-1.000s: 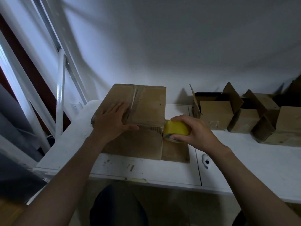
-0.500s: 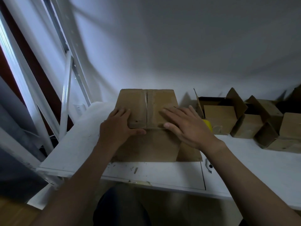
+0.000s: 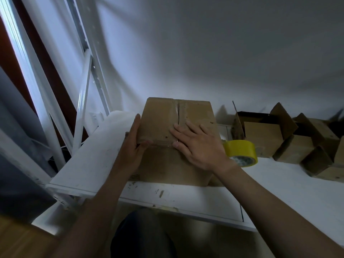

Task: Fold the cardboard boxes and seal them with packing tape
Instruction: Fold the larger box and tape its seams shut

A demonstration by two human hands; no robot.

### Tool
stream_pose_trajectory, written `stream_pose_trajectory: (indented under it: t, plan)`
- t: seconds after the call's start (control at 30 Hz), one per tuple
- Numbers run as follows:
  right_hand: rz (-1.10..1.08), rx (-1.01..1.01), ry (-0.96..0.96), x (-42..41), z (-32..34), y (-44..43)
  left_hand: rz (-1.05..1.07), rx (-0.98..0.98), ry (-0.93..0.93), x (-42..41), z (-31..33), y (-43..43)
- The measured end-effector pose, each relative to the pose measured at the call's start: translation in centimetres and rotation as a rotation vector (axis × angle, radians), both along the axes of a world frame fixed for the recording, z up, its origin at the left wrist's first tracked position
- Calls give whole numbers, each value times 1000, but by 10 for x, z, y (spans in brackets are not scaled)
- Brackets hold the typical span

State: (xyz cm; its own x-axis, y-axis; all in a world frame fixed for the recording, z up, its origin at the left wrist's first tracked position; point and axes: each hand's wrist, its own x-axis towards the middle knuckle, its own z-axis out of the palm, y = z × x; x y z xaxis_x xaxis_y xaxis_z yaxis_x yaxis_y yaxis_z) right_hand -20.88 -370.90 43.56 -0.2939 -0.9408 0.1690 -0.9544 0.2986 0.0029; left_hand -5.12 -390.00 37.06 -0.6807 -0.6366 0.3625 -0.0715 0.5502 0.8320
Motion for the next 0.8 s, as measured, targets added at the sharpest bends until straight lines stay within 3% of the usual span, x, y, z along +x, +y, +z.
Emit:
stream_pose_trajectory:
  t: [0.17,0.3,0.37,0.5,0.57,0.7,0.8]
  plan:
    - [-10,11,-8,-1,-2,-1,37,110,73,2,-13,5]
    - [-18,29,17,1,-3,-2,4,116,-3,8,-18,5]
    - [-26,30,21,1,-2,-3,-7,73,-85,15,-15,-2]
    - [-26,31,10,0,-3,-4,50,-155,-443,25,10,-1]
    - [-11,31,-29,1,1,-5,133,-217,-507,27,24,10]
    - [75,-118,-299,2,27,13,349,-436,-351,18,33,40]
    - [66,-277,-304,-11,39,49,321,-559,-189,2,39,82]
